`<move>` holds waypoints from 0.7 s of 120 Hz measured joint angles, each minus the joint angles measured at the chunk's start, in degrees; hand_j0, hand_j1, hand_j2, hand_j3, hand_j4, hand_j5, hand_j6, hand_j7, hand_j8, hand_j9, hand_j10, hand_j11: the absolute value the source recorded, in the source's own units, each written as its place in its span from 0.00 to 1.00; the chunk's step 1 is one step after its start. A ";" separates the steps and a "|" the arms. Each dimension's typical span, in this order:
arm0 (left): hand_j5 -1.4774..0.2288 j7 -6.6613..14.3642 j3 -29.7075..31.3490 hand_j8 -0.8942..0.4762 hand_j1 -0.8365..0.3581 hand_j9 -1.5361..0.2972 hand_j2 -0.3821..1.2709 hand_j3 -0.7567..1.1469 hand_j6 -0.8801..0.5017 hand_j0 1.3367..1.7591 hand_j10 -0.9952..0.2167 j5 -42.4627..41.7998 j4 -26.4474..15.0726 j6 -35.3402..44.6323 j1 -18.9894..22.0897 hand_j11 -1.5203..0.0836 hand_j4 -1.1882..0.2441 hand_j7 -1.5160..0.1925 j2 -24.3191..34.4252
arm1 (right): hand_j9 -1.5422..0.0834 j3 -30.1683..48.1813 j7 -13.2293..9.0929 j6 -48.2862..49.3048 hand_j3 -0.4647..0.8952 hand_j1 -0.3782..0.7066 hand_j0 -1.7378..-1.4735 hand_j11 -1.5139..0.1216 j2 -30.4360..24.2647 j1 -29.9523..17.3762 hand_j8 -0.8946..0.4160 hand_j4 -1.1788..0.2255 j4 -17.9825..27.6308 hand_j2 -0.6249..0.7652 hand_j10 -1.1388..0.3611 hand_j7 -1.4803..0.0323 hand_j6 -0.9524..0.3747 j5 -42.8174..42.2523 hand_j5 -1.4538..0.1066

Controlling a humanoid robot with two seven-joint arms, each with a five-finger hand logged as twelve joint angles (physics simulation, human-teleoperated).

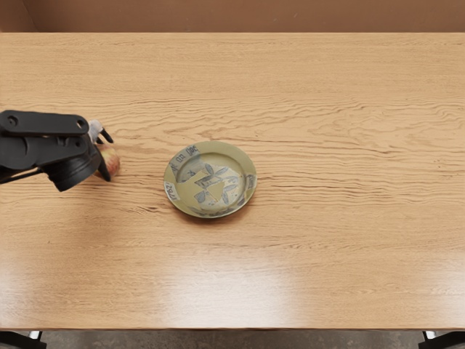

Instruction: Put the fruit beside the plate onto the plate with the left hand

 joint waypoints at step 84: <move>0.18 0.00 0.57 0.40 0.54 0.22 0.51 0.40 0.47 0.74 0.18 -3.49 -1.04 -7.68 -8.20 0.24 0.54 0.23 3.00 | 0.92 0.00 -0.02 0.01 0.34 0.07 0.30 0.90 0.00 0.41 0.66 0.81 0.00 0.44 0.74 0.95 0.69 0.00 0.90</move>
